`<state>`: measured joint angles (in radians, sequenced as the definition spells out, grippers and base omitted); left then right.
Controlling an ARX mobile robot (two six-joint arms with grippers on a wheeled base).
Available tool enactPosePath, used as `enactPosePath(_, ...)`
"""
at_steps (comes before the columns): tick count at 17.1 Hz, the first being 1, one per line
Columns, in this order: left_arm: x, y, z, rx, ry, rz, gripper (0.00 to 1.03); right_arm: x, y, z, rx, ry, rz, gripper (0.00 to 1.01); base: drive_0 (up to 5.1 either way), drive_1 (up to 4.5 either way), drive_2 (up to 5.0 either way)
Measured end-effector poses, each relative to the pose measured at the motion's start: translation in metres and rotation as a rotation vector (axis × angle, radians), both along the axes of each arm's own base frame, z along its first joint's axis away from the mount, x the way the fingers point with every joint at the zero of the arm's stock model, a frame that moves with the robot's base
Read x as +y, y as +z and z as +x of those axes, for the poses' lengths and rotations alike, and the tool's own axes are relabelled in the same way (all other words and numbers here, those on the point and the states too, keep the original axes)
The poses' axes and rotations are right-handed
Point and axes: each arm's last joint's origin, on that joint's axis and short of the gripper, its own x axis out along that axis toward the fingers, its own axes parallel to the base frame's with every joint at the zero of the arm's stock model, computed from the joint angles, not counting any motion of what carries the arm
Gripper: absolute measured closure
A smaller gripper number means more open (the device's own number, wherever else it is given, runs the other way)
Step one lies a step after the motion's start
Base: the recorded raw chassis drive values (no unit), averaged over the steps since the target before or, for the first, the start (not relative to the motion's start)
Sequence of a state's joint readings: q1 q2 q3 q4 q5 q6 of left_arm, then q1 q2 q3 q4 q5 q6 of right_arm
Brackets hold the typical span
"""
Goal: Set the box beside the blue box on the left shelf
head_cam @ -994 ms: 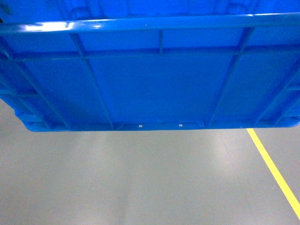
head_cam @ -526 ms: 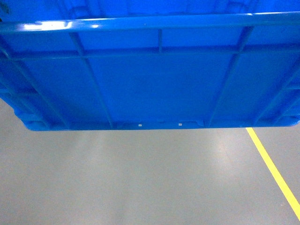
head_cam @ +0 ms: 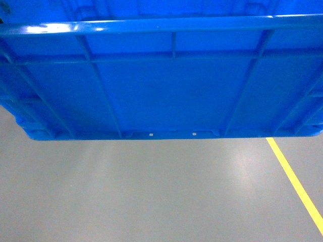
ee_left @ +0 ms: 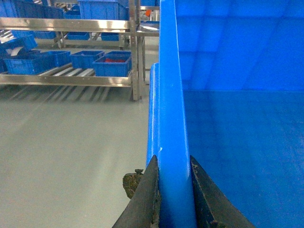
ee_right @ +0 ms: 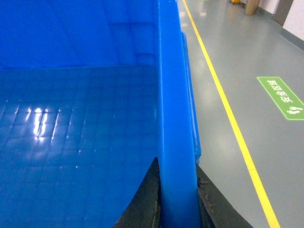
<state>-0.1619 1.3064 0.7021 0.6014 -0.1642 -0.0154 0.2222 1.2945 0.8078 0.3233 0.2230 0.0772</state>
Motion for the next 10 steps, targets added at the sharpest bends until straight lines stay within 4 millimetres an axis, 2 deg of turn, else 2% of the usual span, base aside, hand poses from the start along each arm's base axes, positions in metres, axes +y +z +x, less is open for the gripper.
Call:
enactPosePath(7,0.0,-0.0003,0.0,0.003,0.0,0.0,0.93,0.0,-0.0001,0.0,0.001,0.0,0.0,0.92,-1.5,-1.55,-1.5)
enactPosePath(10,0.0,-0.0002,0.0,0.002,0.0,0.0,0.93,0.0001,0.0004,0.0,-0.004,0.0,0.001,0.92,0.0,4.03,-4.0)
